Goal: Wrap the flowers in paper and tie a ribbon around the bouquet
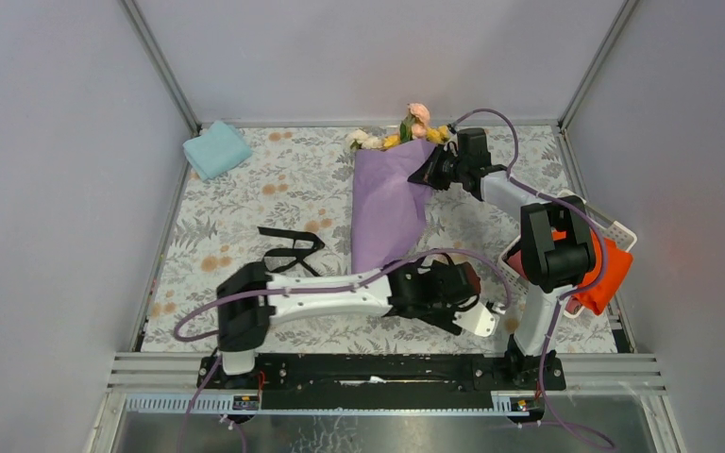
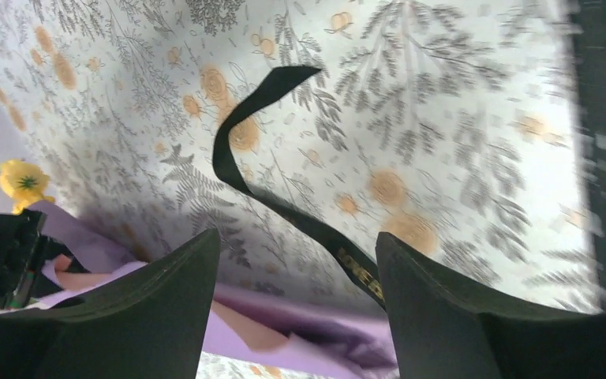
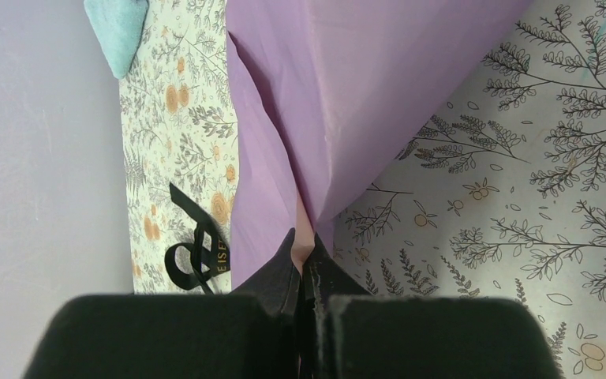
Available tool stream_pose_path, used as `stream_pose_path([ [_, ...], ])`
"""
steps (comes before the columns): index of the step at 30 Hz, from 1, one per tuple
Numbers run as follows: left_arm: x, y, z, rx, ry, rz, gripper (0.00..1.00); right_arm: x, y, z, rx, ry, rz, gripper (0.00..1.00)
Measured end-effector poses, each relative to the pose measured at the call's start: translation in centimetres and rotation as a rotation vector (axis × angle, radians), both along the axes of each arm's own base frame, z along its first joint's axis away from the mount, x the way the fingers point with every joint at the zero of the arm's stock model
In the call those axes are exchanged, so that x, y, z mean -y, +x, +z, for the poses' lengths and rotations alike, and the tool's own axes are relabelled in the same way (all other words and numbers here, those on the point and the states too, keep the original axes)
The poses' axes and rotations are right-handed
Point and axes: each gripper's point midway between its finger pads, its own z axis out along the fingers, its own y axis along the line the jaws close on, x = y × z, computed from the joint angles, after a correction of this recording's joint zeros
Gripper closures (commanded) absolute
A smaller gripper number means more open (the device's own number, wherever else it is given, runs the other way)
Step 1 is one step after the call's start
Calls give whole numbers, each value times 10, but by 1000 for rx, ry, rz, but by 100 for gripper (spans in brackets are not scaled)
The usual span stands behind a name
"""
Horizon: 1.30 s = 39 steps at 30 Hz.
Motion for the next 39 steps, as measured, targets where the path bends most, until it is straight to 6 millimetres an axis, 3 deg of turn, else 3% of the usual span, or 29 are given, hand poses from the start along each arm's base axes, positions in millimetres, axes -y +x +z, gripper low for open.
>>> stream_pose_path([
  [5, -26, -28, 58, -165, -63, 2, 16, 0, 0, -1, -3, -2, 1, 100],
  [7, -39, -23, 79, -226, -108, 41, 18, 0, 0, -1, -7, -5, 2, 100],
  [9, -64, 5, 95, -282, -162, 143, 26, 0, -1, -1, -8, -5, 2, 100],
  [12, -133, 90, 105, -318, -250, 443, 34, 0, -1, -2, -10, -6, 2, 100],
  [13, -169, 124, 103, -321, -279, 577, 34, 0, -1, -2, -11, -6, 3, 100],
  [15, -252, 173, 85, -325, -299, 841, 28, 0, -1, -2, -11, -6, 3, 100],
  [17, -328, 191, 56, -338, -281, 1050, 21, 0, -1, -2, -10, -6, 3, 100],
  [18, -365, 188, 36, -359, -252, 1140, 20, 0, -1, -2, -10, -6, 3, 100],
  [19, -390, 181, 19, -385, -221, 1194, 20, 0, -1, -2, -10, -6, 3, 100],
  [21, -421, 162, -10, -438, -159, 1240, 20, 0, -1, -2, -10, -5, 3, 100],
  [23, -434, 150, -27, -463, -118, 1236, 21, 0, -1, -2, -10, -5, 4, 100],
  [25, -439, 152, -35, -451, -101, 1209, 22, 0, -1, -2, -10, -6, 4, 100],
  [29, -444, 176, -50, -397, -97, 1146, 22, 0, -2, -3, -6, -13, 10, 100],
  [36, -445, 198, -103, -468, -25, 1086, 24, 1, -3, -4, -4, -23, 17, 100],
  [39, -446, 214, -103, -456, -28, 1070, 27, 2, -3, -5, -6, -27, 19, 100],
])
